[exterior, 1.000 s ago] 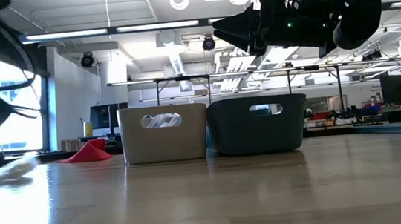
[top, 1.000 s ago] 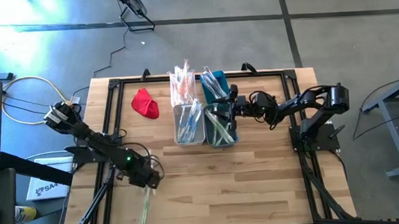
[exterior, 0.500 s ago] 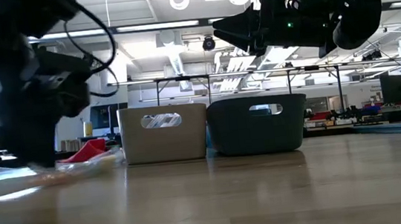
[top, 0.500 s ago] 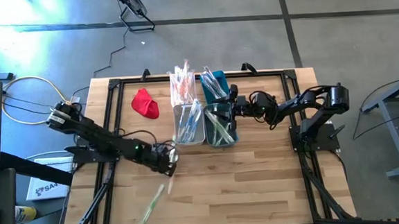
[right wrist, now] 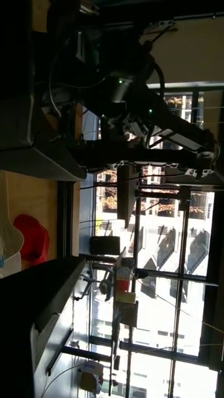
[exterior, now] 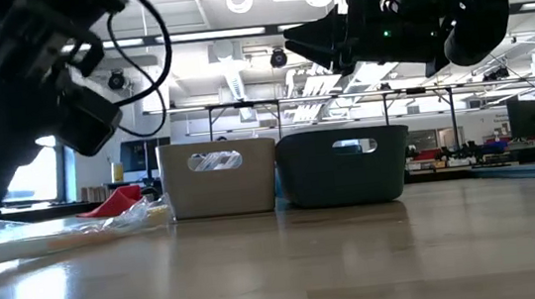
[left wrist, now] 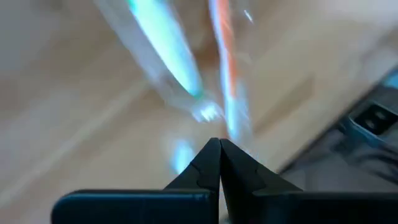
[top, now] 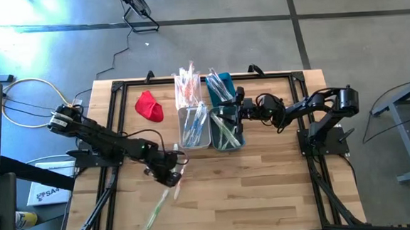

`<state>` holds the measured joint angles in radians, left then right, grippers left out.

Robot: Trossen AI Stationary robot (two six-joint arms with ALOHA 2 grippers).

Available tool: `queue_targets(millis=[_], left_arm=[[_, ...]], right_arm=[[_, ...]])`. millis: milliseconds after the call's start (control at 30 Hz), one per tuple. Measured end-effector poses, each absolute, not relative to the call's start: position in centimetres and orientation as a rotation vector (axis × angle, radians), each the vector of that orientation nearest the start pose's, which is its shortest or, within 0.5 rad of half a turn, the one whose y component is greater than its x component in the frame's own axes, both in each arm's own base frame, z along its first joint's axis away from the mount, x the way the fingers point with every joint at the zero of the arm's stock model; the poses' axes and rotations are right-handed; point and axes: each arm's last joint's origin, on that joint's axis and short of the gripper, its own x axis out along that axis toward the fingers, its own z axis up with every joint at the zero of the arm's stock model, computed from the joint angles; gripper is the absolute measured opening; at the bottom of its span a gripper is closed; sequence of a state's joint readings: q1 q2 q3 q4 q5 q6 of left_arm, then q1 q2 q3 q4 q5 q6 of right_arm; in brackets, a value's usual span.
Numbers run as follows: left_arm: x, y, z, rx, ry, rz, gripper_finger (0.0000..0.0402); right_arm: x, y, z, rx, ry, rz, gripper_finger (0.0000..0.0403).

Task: Pick & Place Toothbrushes
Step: Move the brushes to the middle of the table

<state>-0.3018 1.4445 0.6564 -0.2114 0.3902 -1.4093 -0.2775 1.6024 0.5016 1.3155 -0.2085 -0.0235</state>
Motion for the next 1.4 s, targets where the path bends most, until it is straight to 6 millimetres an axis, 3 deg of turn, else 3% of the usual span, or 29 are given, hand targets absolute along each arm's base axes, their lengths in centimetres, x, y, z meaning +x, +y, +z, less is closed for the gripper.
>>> queue_targets(millis=[233, 567, 867, 1000, 1200, 1400], left_arm=[[24.3, -9.8, 16.8, -1.336, 1.360, 0.073, 0.0005], [21.3, -14.3, 16.4, -1.357, 1.541, 0.208, 0.0005], [20.3, -16.6, 16.6, -1.373, 1.401, 0.276, 0.0005], [20.3, -17.0, 15.8, -1.389, 1.425, 0.328, 0.0005], [21.2, -17.8, 14.3, -1.359, 1.438, 0.254, 0.0005], [21.0, -17.6, 13.0, -1.315, 1.525, 0.336, 0.0005]], right_arm=[[27.7, -7.3, 19.6, -0.075, -0.207, -0.071, 0.0204], [27.7, -7.3, 19.6, -0.075, -0.207, -0.071, 0.0203], [27.7, -7.3, 19.6, -0.075, -0.207, -0.071, 0.0203], [27.7, -7.3, 19.6, -0.075, -0.207, -0.071, 0.0204], [27.7, -7.3, 19.6, -0.075, -0.207, -0.072, 0.0203], [27.7, -7.3, 19.6, -0.074, -0.207, -0.071, 0.0204]])
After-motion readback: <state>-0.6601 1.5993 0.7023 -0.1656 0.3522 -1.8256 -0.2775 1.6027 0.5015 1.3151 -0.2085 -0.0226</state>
